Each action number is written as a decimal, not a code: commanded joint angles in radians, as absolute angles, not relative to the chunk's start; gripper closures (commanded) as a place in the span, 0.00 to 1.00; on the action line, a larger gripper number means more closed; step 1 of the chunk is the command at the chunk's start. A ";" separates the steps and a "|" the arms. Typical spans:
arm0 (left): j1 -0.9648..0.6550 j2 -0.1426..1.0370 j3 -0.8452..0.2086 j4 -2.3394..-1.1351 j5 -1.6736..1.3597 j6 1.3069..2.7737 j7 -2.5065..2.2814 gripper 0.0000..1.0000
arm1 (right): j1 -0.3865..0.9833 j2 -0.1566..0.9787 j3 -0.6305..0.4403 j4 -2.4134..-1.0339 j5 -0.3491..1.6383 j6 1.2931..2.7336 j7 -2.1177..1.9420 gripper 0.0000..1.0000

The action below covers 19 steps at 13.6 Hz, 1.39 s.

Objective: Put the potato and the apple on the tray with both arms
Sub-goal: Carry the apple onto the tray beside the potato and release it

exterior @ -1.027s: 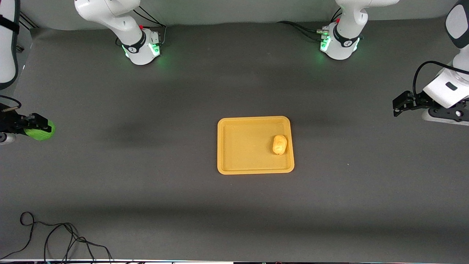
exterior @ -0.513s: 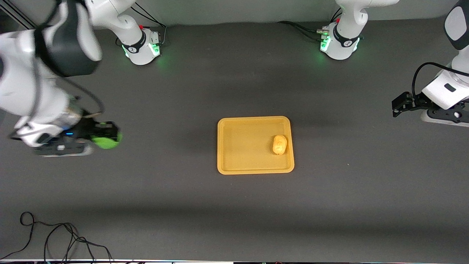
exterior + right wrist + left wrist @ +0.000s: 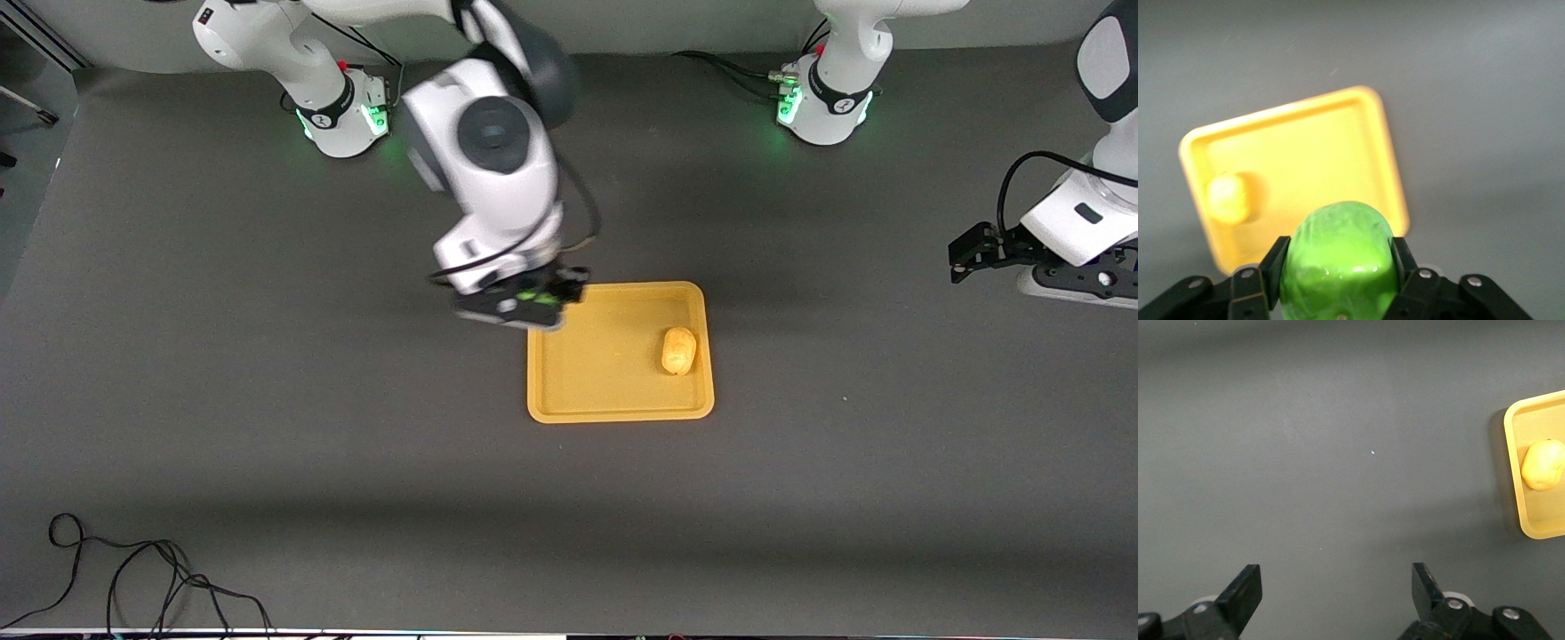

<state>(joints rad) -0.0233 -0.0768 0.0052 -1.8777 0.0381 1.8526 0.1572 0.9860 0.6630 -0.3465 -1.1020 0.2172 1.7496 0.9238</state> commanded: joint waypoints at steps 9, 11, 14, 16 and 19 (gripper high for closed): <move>-0.020 -0.057 0.006 -1.861 0.034 1.842 0.173 0.00 | 0.980 1.058 -0.261 -0.983 0.229 2.106 1.014 0.64; -0.021 -0.057 0.005 -1.861 0.032 1.842 0.170 0.00 | 0.968 1.068 -0.264 -0.985 0.227 2.117 1.012 0.64; -0.020 -0.049 0.006 -1.861 0.031 1.845 0.169 0.00 | 0.965 1.071 -0.270 -1.017 0.225 2.138 1.006 0.63; -0.020 -0.041 0.006 -1.861 0.031 1.848 0.170 0.00 | 0.965 1.071 -0.268 -1.041 0.225 2.178 1.012 0.44; -0.015 -0.041 0.006 -1.847 0.031 1.848 0.173 0.00 | 0.965 1.042 -0.270 -1.043 0.229 2.166 1.011 0.00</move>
